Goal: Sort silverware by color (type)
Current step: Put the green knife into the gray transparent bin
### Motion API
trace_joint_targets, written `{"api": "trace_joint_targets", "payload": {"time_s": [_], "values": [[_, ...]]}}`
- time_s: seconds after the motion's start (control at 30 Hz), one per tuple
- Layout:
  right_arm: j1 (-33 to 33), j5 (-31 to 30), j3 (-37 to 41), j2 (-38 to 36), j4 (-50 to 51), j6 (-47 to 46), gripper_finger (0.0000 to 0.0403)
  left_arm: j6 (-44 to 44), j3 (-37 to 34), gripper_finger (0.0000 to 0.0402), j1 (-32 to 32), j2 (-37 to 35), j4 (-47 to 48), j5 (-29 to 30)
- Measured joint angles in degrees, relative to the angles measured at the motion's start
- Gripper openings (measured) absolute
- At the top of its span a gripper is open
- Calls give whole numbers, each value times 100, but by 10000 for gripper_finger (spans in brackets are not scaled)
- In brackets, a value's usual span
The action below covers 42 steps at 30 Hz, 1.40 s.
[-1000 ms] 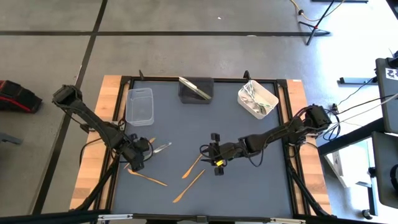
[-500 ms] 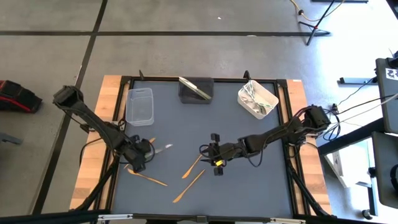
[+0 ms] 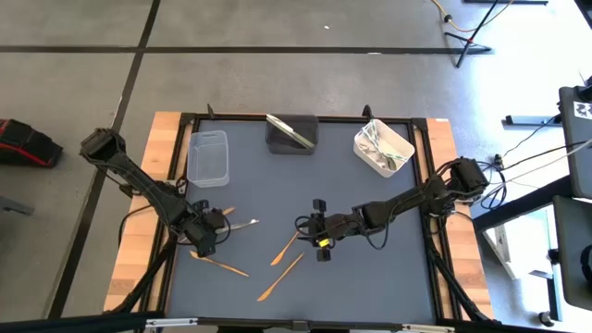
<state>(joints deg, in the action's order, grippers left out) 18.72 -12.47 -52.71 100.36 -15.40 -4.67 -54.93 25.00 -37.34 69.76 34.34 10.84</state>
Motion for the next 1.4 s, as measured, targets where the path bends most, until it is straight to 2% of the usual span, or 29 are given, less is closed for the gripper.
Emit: {"api": "trace_joint_targets", "payload": {"time_s": [0.17, 0.4, 0.63, 0.77, 0.97, 1.17, 1.33, 1.4], "values": [[2, 0, 0, 0, 18, -74, 144, 269, 217, 45, -56, 50, 117, 67], [2, 0, 0, 0, 51, -109, 144, 845, 737, 55, -81, 63, 107, 467], [7, 95, 12, -2, 232, -96, 144, 1807, 1370, 57, 145, 49, 110, 1194], [10, 205, 366, -11, 91, -151, 144, 2568, 1762, 57, 409, 42, 107, 1730], [101, 187, 1162, -11, -859, -565, 144, 3881, 2129, 58, 1074, 37, -249, 2254], [168, -19, 1656, -11, -1809, -527, 144, 5305, 2129, 58, 2017, 46, -1263, 2096], [151, -308, 1727, -11, -2095, -50, 144, 6346, 2130, 58, 2762, 46, -2058, 2071], [151, -452, 1727, -11, -2178, 105, 144, 6710, 2131, 58, 3034, 46, -2374, 1861]]}}
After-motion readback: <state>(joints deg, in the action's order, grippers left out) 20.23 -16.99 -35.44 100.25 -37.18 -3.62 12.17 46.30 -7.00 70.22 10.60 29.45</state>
